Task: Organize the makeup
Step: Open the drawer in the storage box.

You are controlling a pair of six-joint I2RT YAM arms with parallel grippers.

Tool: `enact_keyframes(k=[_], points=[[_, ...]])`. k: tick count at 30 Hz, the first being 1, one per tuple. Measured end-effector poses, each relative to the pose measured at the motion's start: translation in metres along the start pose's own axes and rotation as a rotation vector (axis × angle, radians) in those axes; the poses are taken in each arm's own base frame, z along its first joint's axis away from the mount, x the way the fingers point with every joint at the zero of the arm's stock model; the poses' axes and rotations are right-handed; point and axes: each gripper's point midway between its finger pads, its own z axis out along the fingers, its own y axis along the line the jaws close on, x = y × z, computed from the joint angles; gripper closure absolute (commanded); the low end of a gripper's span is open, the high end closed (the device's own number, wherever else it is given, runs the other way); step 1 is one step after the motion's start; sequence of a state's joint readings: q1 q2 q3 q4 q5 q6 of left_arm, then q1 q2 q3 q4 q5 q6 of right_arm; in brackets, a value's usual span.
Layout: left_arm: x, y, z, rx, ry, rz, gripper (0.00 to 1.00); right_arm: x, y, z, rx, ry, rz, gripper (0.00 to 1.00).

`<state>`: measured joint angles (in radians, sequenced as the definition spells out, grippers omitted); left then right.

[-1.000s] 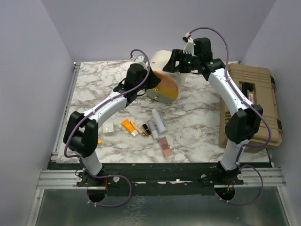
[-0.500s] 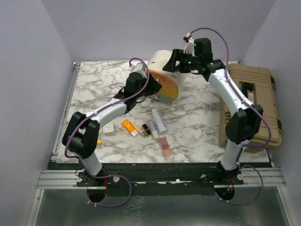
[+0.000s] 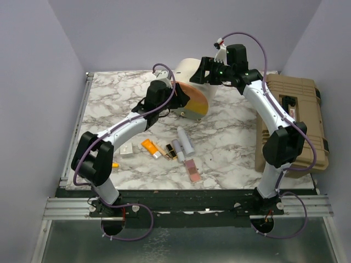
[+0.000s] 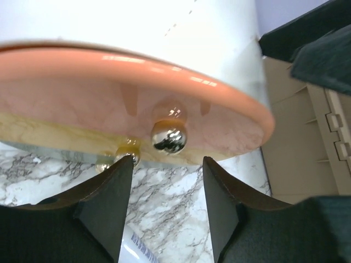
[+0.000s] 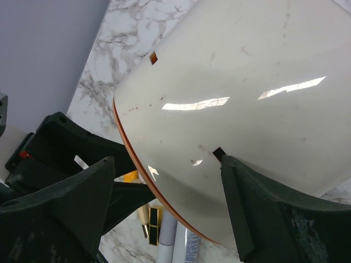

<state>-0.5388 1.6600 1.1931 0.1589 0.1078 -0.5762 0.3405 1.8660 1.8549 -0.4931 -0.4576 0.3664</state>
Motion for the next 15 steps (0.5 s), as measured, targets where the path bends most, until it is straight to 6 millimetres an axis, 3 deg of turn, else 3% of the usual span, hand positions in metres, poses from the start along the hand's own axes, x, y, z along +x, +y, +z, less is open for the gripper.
enact_keyframes(k=[6,15], points=[[-0.017,-0.009,0.006,0.023,-0.036,0.007,0.60,0.000,0.000,0.000,-0.001,-0.002,-0.001,0.16],[-0.003,0.002,0.018,0.002,-0.025,-0.028,0.54,0.001,0.000,0.000,-0.005,-0.010,-0.005,0.16]])
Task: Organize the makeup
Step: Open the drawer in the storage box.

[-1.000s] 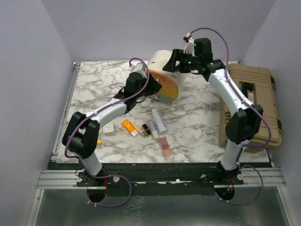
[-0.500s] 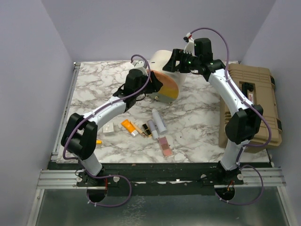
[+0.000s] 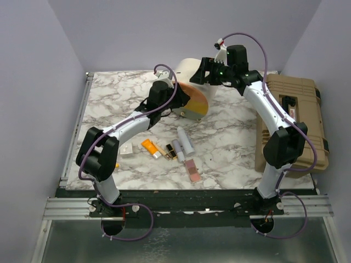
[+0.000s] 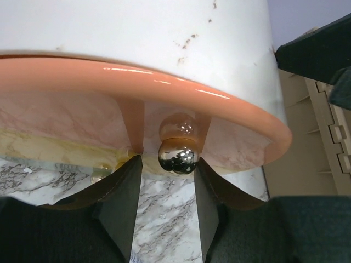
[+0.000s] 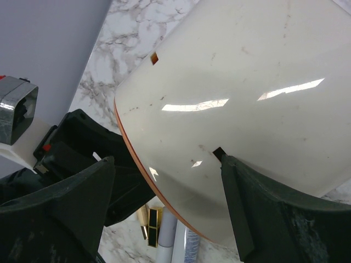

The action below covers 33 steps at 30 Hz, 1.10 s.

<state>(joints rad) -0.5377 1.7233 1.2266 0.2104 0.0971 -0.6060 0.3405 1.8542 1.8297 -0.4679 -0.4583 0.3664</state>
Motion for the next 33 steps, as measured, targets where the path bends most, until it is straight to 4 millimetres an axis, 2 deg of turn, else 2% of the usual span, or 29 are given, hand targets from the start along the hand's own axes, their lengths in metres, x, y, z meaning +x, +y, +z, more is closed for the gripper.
enact_keyframes(k=[6,10,12,19,27,33], points=[[0.003,0.001,0.004,0.009,-0.003,-0.024,0.53,0.000,-0.001,-0.001,0.001,-0.003,-0.001,0.16],[0.005,0.001,0.004,0.014,-0.001,-0.031,0.47,0.000,-0.001,-0.001,0.001,-0.004,-0.002,0.16],[0.009,0.004,0.004,0.016,0.000,-0.038,0.44,0.000,0.000,-0.001,0.001,-0.004,-0.001,0.16],[0.028,0.017,-0.002,0.002,0.032,-0.042,0.42,0.001,-0.001,0.000,-0.001,-0.009,0.003,0.16],[0.038,0.022,-0.006,-0.001,0.056,-0.020,0.44,0.000,0.000,0.000,-0.002,-0.013,0.010,0.16],[0.040,0.024,-0.005,-0.003,0.058,-0.003,0.54,0.000,0.000,0.000,-0.003,-0.013,0.014,0.16]])
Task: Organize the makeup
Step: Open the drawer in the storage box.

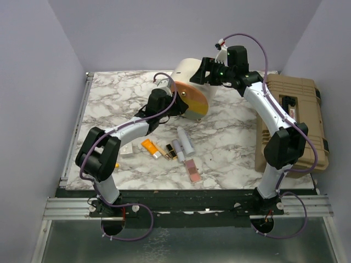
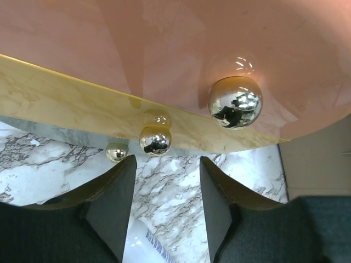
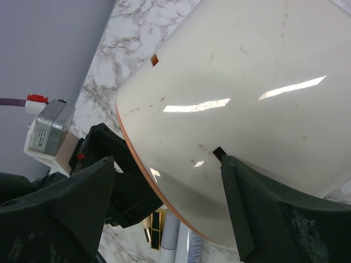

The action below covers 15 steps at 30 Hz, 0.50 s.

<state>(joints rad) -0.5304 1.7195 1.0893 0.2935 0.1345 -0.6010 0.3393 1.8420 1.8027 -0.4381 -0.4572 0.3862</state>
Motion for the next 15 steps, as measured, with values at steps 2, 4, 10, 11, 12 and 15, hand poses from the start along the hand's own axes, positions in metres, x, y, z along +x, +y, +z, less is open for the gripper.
enact_keyframes(k=[2,4,10,11,12,15], points=[[0.001,0.002,0.001,-0.007,0.000,0.011,0.58,0.000,0.000,0.000,0.000,0.000,0.003,0.16],[0.002,0.005,0.004,-0.011,0.001,0.022,0.61,0.000,0.000,0.000,0.000,-0.001,0.006,0.16],[0.003,0.009,0.011,-0.008,-0.020,0.034,0.68,0.000,0.000,0.000,-0.001,0.000,0.006,0.16],[0.003,0.009,0.011,-0.005,-0.028,0.032,0.69,0.000,0.000,0.000,-0.001,0.000,0.006,0.16],[0.001,0.008,0.011,0.000,-0.035,0.033,0.69,0.000,0.000,0.000,0.000,-0.001,0.006,0.16],[-0.001,0.009,0.011,-0.002,-0.049,0.034,0.69,0.000,0.000,0.000,0.000,-0.001,0.006,0.16]])
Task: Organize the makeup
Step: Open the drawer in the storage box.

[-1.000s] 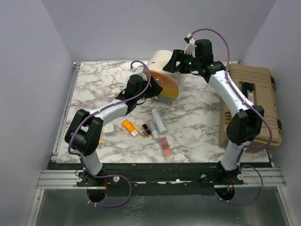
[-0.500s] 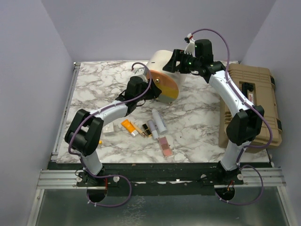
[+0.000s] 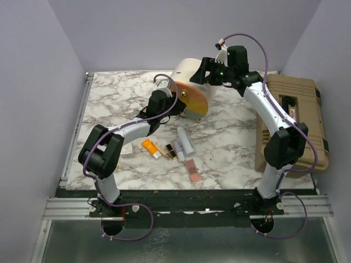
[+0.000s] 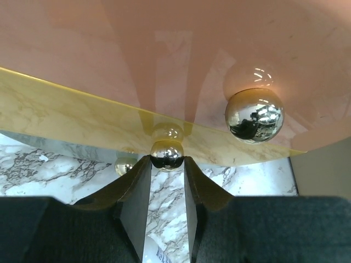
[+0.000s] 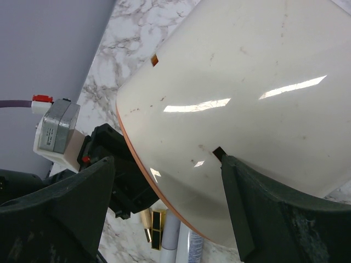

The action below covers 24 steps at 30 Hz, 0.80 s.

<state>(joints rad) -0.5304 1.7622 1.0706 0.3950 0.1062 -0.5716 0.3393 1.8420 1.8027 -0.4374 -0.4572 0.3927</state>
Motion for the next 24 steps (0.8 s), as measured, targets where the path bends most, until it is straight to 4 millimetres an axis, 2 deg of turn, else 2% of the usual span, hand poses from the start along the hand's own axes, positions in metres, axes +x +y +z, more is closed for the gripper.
enact_keyframes(k=[5,10,13,24], points=[[-0.0022,0.0007,0.0005,-0.003,-0.010,0.012,0.71,-0.0002,0.0001,0.0000,0.000,-0.001,0.000,0.16],[-0.0022,0.0005,0.0022,0.005,-0.014,0.022,0.84,-0.0004,-0.0004,-0.0001,0.001,-0.001,0.000,0.16],[-0.0016,-0.0001,0.0024,0.010,-0.012,0.024,0.88,-0.0006,-0.0014,0.0000,0.006,-0.003,0.000,0.16],[0.0029,0.0003,-0.0039,0.024,-0.030,-0.011,0.91,-0.0008,-0.0022,0.0005,0.023,-0.007,0.003,0.15]])
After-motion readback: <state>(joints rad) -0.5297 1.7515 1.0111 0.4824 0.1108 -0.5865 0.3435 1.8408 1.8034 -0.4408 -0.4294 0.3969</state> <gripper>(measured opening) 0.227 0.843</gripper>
